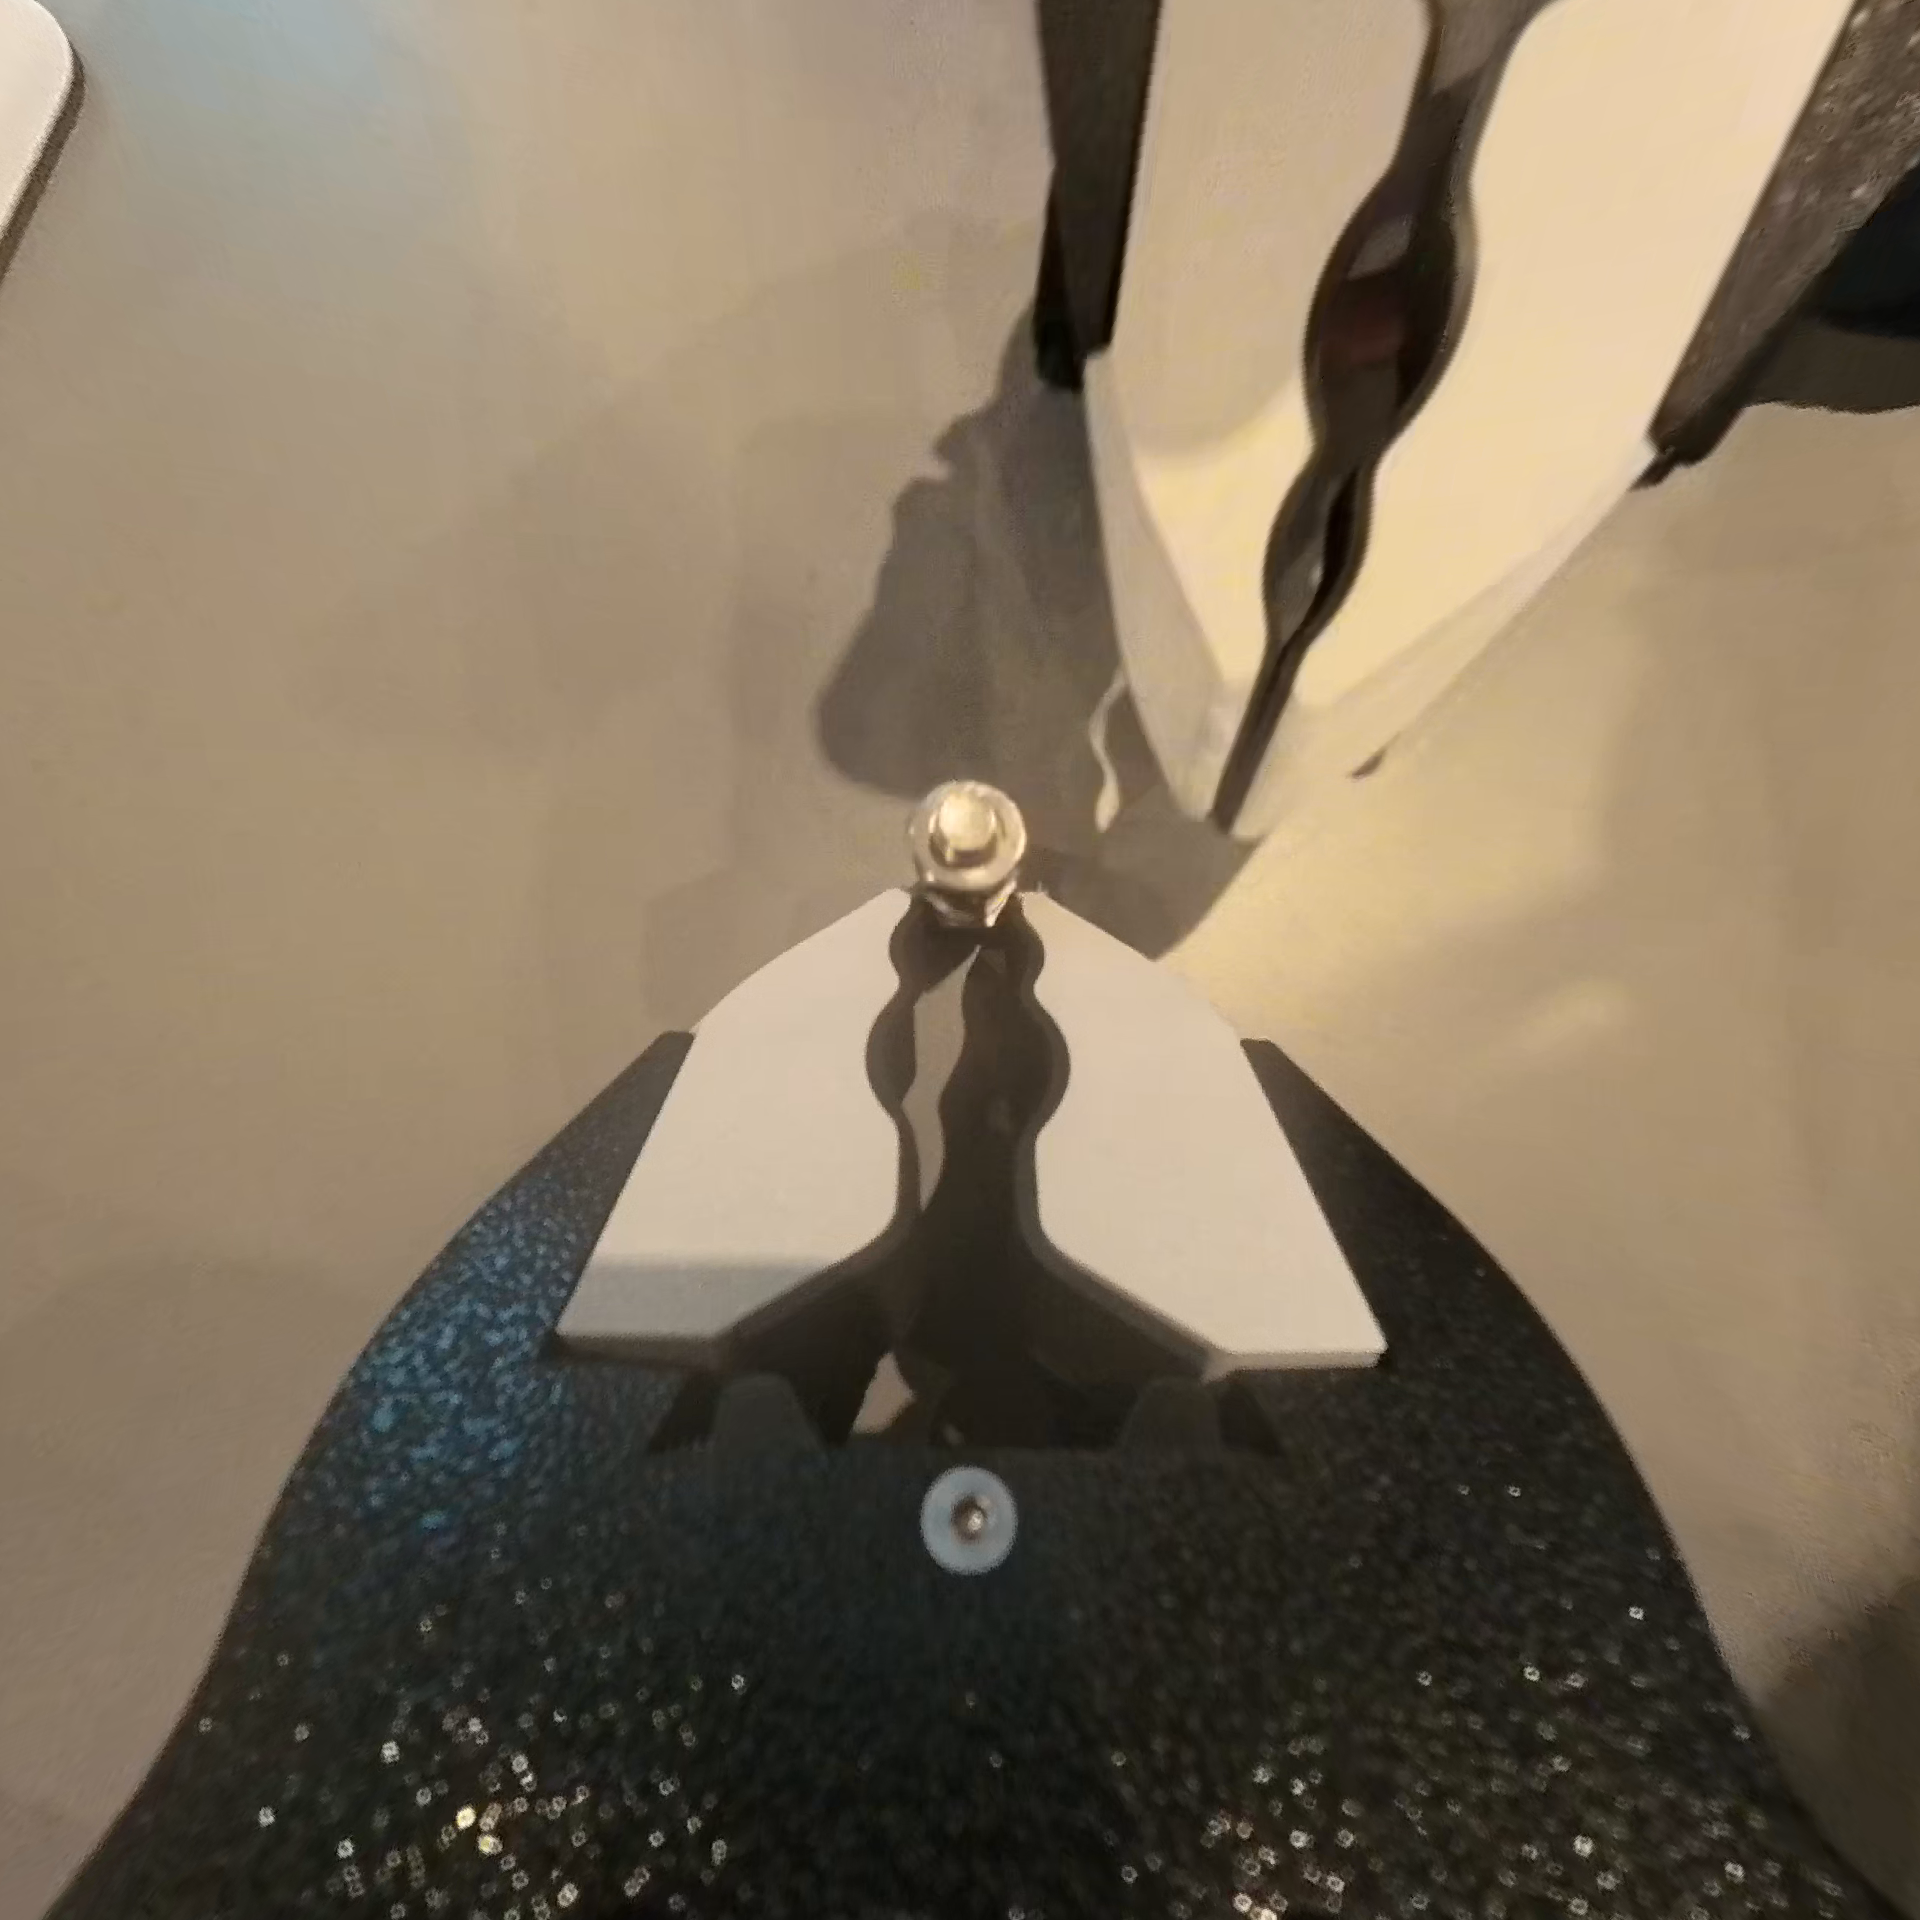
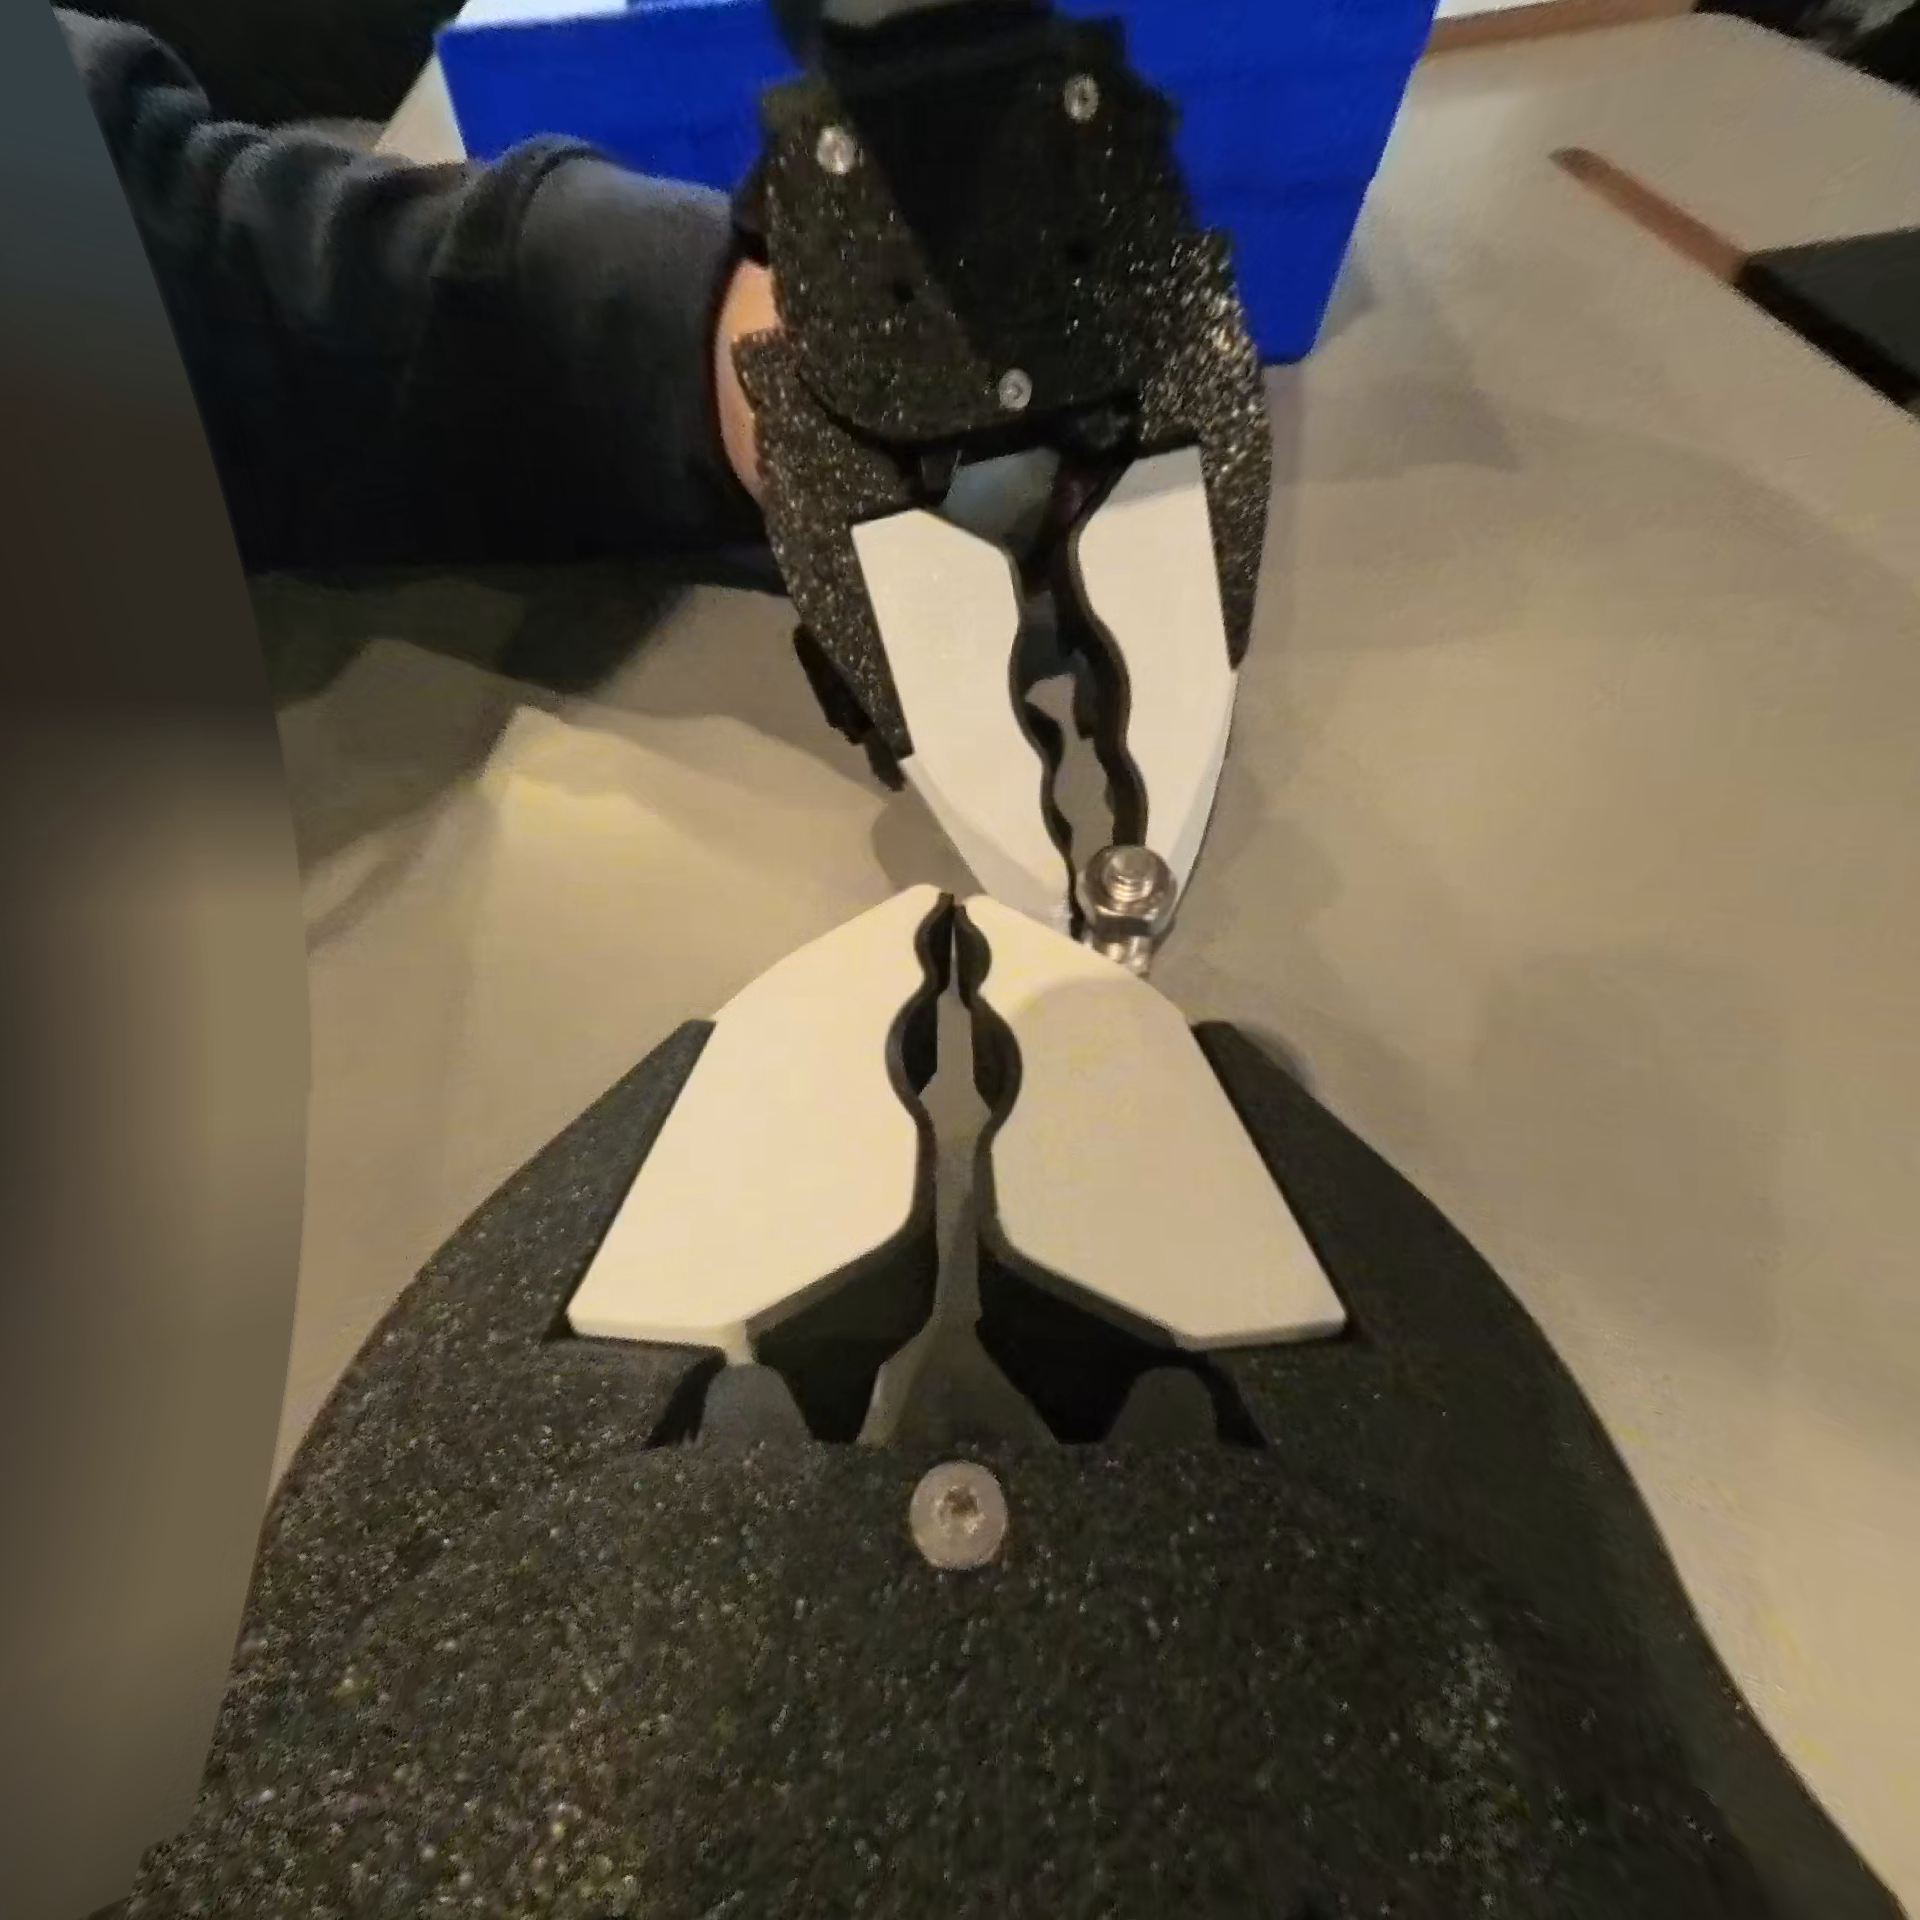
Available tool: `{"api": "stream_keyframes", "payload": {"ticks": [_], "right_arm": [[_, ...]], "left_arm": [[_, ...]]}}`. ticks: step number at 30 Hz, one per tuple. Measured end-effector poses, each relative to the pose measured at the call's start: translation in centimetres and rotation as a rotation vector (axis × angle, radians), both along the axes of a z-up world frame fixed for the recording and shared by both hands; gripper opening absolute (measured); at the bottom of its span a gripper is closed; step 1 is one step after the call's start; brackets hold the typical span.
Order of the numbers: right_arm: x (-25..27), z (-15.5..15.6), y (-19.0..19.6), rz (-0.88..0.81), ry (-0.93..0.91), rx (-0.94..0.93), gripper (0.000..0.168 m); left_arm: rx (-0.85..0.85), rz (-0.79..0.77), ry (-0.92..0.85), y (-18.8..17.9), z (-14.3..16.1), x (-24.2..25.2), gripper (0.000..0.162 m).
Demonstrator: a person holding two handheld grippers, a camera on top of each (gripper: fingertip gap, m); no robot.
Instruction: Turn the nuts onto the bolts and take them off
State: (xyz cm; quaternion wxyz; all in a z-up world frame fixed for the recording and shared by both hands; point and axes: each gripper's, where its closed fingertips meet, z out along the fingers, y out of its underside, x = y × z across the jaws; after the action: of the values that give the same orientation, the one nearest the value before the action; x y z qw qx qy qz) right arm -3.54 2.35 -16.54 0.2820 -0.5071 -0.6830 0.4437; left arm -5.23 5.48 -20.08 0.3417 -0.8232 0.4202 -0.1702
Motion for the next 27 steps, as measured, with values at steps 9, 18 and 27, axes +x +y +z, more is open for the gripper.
{"api": "stream_keyframes", "payload": {"ticks": [9, 18, 27], "right_arm": [[-0.9, 0.0, 2.2, -0.14, 0.009, 0.039, 0.042], [-2.5, -1.6, 2.8, -0.185, -0.088, 0.138, 0.031], [0.6, 4.5, 2.7, -0.316, -0.001, 0.245, 0.02]], "left_arm": [[0.003, -0.006, -0.014, -0.6, 0.0, 0.1, 0.036], [0.185, 0.186, -0.153, -1.9, 3.1, -1.2, 0.078], [0.363, 0.301, -0.304, -1.8, 7.3, -2.6, 0.081]]}}
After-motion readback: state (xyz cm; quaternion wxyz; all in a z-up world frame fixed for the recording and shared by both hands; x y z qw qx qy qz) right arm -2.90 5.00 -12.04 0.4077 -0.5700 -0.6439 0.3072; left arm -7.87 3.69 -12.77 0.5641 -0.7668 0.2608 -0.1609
